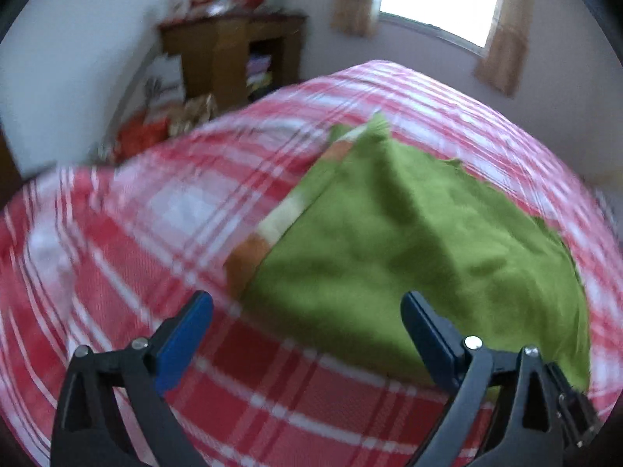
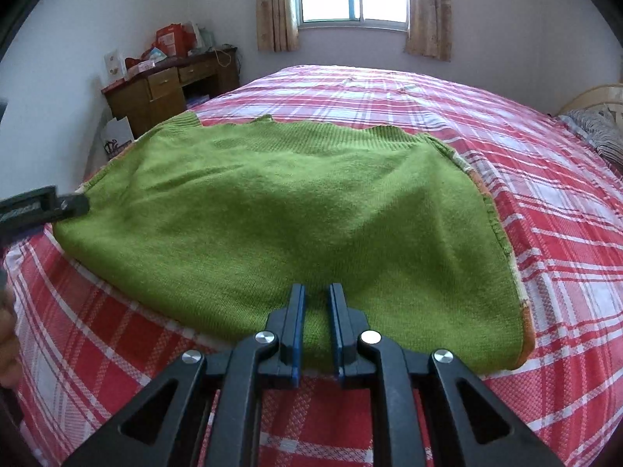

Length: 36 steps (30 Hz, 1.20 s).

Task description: Fold small clothes

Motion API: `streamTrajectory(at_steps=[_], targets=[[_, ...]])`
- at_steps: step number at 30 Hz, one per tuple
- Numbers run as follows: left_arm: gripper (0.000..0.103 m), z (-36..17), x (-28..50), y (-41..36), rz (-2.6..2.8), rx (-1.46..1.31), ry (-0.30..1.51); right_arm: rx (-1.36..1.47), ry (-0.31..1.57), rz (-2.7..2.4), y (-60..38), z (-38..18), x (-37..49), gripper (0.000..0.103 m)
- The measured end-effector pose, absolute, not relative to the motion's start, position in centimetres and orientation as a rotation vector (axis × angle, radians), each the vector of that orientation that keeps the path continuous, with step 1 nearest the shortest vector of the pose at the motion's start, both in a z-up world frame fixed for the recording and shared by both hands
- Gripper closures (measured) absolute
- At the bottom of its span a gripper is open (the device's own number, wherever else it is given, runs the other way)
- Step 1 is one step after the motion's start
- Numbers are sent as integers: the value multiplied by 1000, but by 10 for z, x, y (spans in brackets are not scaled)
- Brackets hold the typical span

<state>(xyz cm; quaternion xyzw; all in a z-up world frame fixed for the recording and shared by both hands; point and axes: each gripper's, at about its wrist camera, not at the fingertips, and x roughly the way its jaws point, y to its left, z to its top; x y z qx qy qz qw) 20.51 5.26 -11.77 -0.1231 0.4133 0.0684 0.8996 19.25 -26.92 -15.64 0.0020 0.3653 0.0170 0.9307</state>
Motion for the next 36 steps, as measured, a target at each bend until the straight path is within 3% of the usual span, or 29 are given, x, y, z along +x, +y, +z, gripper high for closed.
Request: streamTrajectory(at_steps=[3, 9, 11, 12, 13, 16, 19, 24, 26, 28, 33, 36], targets=[[4, -138, 207, 55, 112, -353, 900, 5, 745, 35, -270, -156, 193, 91], [2, -136, 228, 56, 71, -492, 817, 23, 740, 46, -273, -157, 191, 91], [8, -135, 237, 60, 67, -551, 796, 19, 742, 43, -273, -157, 191, 91], [26, -134, 240, 62, 60, -575, 782, 16, 742, 42, -273, -157, 191, 91], [55, -134, 242, 63, 45, -587, 778, 12, 744, 39, -273, -156, 191, 91], [78, -137, 244, 64, 27, -551, 785, 3, 762, 29, -270, -153, 194, 91], [84, -131, 232, 65, -2, -494, 748, 48, 732, 44, -262, -139, 196, 91], [84, -120, 221, 65, 2, -438, 701, 60, 679, 133, -227, -119, 219, 91], [75, -127, 227, 67, 25, -446, 735, 67, 684, 161, -215, -120, 231, 91], [48, -133, 233, 73, 47, -481, 755, 86, 729, 194, -205, -133, 242, 91], [29, -136, 238, 72, 30, -518, 737, 100, 789, 203, -201, -159, 250, 91], [29, -138, 241, 66, 53, -503, 725, 130, 789, 217, -207, -161, 250, 91]])
